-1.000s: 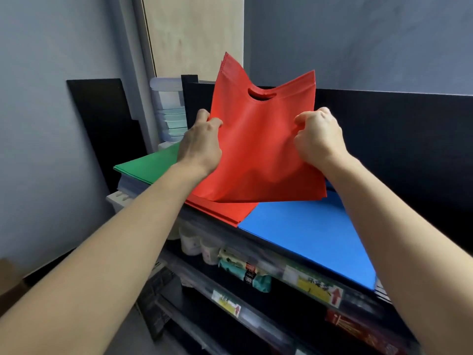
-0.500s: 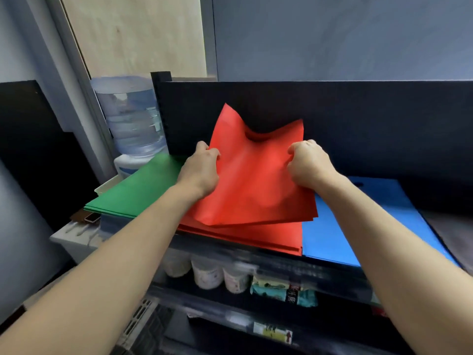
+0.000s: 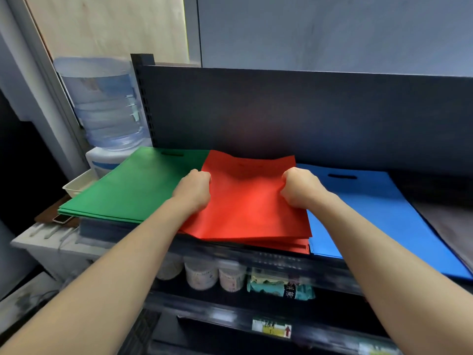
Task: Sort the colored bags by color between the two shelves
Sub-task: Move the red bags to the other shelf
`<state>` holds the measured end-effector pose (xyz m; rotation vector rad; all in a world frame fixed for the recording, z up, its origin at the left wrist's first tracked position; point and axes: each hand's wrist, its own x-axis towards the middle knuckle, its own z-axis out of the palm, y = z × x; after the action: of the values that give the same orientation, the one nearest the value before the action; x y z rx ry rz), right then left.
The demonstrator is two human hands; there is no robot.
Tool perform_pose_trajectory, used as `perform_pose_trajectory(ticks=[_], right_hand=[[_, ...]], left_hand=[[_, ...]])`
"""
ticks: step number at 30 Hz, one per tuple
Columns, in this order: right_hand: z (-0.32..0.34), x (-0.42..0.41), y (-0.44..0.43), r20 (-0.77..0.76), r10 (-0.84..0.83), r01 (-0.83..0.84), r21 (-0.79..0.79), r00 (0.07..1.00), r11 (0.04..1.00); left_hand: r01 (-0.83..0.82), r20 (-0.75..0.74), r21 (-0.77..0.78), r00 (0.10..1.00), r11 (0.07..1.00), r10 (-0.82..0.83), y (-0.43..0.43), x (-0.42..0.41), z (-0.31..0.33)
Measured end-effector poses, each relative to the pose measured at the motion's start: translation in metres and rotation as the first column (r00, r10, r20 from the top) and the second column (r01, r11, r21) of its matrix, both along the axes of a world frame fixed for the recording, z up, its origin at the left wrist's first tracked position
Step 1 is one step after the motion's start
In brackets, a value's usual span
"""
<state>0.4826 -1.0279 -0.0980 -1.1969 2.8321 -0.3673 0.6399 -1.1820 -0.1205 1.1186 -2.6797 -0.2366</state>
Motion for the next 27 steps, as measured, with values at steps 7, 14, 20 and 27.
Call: perform_pose_trajectory(ticks=[7, 14, 20, 27], right_hand=[[-0.007, -0.003, -0.005, -0.034, -0.004, 0.003, -0.045, 0.999, 0.999], [-0.012, -0.009, -0.002, -0.001, -0.051, 0.051, -0.036, 0.999, 0.998], [0.013, -0.006, 0.005, -0.136, -0.049, 0.038, -0.081, 0.99, 0.996], [0.057, -0.004, 0.048, -0.3, -0.037, -0.023, -0.195, 0.953, 0.981]], left_hand=[[-0.021, -0.053, 0.023, 0.998, 1.0, 0.022, -0.007, -0.007, -0.007], [-0.043, -0.02, 0.028, 0.999, 0.999, 0.043, -0.012, -0.008, -0.009], [-0.023, -0.01, -0.065, 1.0, 0.998, 0.023, 0.002, -0.018, 0.012], [0.225, -0.222, -0.148, 0.941, 0.963, -0.254, 0.077, -0.056, 0.071]])
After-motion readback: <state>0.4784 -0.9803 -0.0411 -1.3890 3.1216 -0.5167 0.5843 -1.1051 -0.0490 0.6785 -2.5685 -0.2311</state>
